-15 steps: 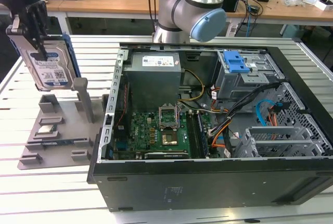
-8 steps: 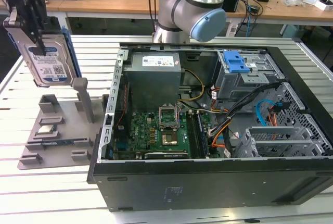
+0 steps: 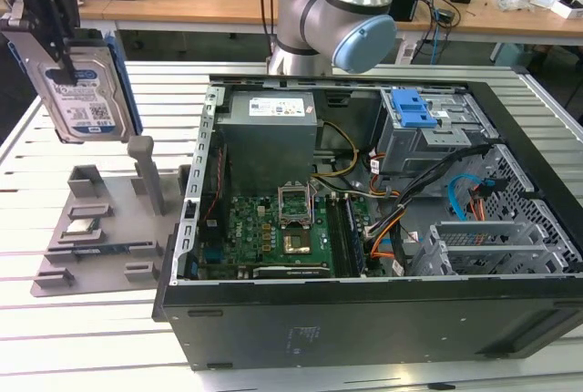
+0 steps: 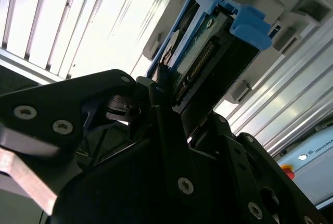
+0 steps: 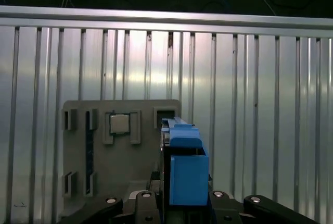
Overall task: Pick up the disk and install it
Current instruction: 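Pick up the disk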
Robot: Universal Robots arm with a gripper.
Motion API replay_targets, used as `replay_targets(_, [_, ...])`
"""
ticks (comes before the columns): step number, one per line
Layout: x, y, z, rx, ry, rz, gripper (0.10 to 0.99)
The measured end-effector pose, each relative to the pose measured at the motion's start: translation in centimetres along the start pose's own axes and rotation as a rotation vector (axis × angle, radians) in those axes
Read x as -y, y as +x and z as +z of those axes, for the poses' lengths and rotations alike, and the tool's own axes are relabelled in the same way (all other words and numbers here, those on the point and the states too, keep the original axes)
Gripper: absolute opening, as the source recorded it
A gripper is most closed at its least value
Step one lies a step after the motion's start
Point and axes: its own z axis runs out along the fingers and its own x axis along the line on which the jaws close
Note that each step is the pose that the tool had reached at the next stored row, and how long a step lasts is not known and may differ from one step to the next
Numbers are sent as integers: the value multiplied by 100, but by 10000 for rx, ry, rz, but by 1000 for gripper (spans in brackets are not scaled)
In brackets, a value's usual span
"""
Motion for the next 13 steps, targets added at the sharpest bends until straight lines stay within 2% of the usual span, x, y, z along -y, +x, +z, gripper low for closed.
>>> replay_targets(5, [1,-3,-55,0,-3,2,361])
replay_targets(13, [2,-4,-84,1,-3,1,361])
